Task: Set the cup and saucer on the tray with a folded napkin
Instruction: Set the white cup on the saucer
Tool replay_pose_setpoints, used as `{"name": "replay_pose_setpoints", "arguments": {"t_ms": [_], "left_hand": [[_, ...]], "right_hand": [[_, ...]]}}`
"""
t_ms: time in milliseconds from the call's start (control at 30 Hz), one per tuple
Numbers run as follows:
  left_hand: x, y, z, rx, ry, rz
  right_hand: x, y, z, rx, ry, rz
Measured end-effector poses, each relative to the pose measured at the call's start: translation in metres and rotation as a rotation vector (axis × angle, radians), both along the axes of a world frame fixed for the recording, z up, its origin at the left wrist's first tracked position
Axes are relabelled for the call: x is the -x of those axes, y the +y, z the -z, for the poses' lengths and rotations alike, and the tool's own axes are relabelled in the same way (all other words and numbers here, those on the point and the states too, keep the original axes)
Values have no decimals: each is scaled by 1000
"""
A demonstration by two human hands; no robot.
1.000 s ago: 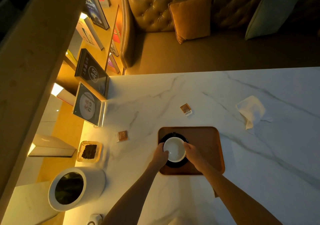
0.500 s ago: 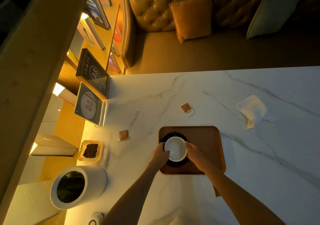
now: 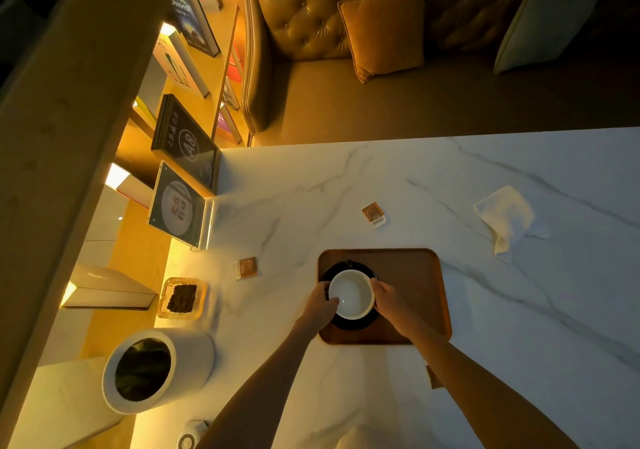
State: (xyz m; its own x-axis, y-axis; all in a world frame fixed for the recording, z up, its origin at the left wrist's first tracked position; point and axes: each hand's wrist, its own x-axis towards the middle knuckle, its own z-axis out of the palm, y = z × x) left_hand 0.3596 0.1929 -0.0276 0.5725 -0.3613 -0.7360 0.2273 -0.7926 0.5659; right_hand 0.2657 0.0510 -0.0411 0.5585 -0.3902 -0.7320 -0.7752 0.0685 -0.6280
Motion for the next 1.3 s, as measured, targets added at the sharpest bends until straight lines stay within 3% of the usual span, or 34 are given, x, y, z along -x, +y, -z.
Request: {"name": "replay_pose_setpoints", "arguments": {"t_ms": [500,767,1033,1300], "left_hand": [[3,7,-20,54,55,-41],[12,52,-41,-48,20,-36],[53,89,-57,-252,-50,252],[100,119,-63,-293,-105,403]], "right_hand": [[1,-4,-15,-180,-24,133],[59,-6,-38,106,-89,-131],[122,16,-65,372,-51,-280],[192,32,-66,389,87,-348]]}}
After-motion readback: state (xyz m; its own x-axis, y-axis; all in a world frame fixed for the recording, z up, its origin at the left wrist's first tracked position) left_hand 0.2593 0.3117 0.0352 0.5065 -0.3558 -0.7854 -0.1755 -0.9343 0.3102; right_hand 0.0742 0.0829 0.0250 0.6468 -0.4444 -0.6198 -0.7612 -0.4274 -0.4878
